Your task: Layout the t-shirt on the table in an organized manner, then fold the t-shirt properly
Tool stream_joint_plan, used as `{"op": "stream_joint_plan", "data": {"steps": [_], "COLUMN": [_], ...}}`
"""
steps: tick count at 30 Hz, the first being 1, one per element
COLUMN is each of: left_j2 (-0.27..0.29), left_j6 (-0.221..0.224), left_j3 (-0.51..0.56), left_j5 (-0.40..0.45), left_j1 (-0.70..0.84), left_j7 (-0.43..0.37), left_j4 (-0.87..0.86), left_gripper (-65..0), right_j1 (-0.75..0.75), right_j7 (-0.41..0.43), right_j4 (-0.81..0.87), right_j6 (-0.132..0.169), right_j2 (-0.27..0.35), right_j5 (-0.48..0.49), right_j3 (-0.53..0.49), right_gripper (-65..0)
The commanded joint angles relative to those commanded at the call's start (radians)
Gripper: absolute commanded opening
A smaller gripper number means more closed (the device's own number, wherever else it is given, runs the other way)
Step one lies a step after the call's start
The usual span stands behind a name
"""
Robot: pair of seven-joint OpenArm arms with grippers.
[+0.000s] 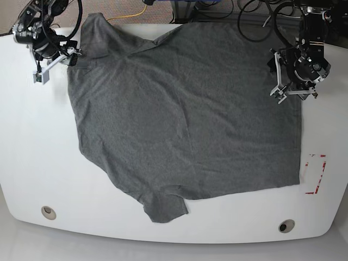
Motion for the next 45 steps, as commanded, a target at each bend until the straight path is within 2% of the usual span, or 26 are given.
{"op": "stream_joint_plan", "data": {"steps": [5, 10, 14, 16, 20, 24, 33, 36, 37, 39, 40, 45], "left_j2": [0.000, 0.000, 0.000, 0.000, 0.000, 0.000, 0.000, 0.000, 0.000, 0.002, 0.002, 0.002], "left_j6": [0.000, 0.000, 0.000, 0.000, 0.000, 0.000, 0.000, 0.000, 0.000, 0.000, 0.000, 0.000], "left_j3": [0.000, 0.000, 0.000, 0.000, 0.000, 0.000, 0.000, -0.005, -0.005, -0.005, -0.005, -0.006], "left_j5": [0.000, 0.000, 0.000, 0.000, 0.000, 0.000, -0.002, -0.002, -0.002, -0.002, -0.002, -0.002], "left_j1": [0.000, 0.000, 0.000, 0.000, 0.000, 0.000, -0.002, -0.003, -0.009, -0.023, -0.029, -0.043], "left_j7": [0.000, 0.000, 0.000, 0.000, 0.000, 0.000, 0.000, 0.000, 0.000, 0.000, 0.002, 0.003], "left_j4": [0.002, 0.005, 0.005, 0.005, 0.006, 0.006, 0.006, 0.018, 0.025, 0.034, 0.035, 0.038], "left_gripper": [-22.8, -22.8, -22.8, -22.8, -22.9, -22.9, -22.9, -22.9, -22.9, -22.9, -22.9, -22.9], "right_j1": [0.058, 0.080, 0.081, 0.077, 0.069, 0.041, 0.021, 0.020, 0.021, 0.023, 0.023, 0.025], "right_j7": [0.006, 0.074, 0.098, 0.098, 0.097, 0.097, 0.100, 0.100, 0.100, 0.100, 0.100, 0.100], "right_j4": [-0.137, -0.258, -0.288, -0.288, -0.288, -0.287, -0.287, -0.287, -0.287, -0.287, -0.287, -0.287], "right_j6": [0.000, 0.000, 0.025, 0.026, 0.026, 0.026, 0.026, 0.026, 0.026, 0.026, 0.026, 0.026], "right_j2": [0.026, 0.048, 0.071, 0.074, 0.064, 0.020, -0.009, -0.009, -0.009, -0.009, -0.009, -0.009], "right_j5": [0.000, 0.006, 0.000, 0.000, 0.003, 0.006, 0.002, 0.002, 0.002, 0.000, 0.000, 0.000], "right_j3": [0.000, -0.002, -0.028, -0.055, -0.083, -0.106, -0.130, -0.132, -0.133, -0.133, -0.135, -0.135], "right_gripper": [-31.7, -31.7, -31.7, -31.7, -31.7, -31.7, -33.0, -41.4, -46.6, -62.3, -65.0, -65.0]}}
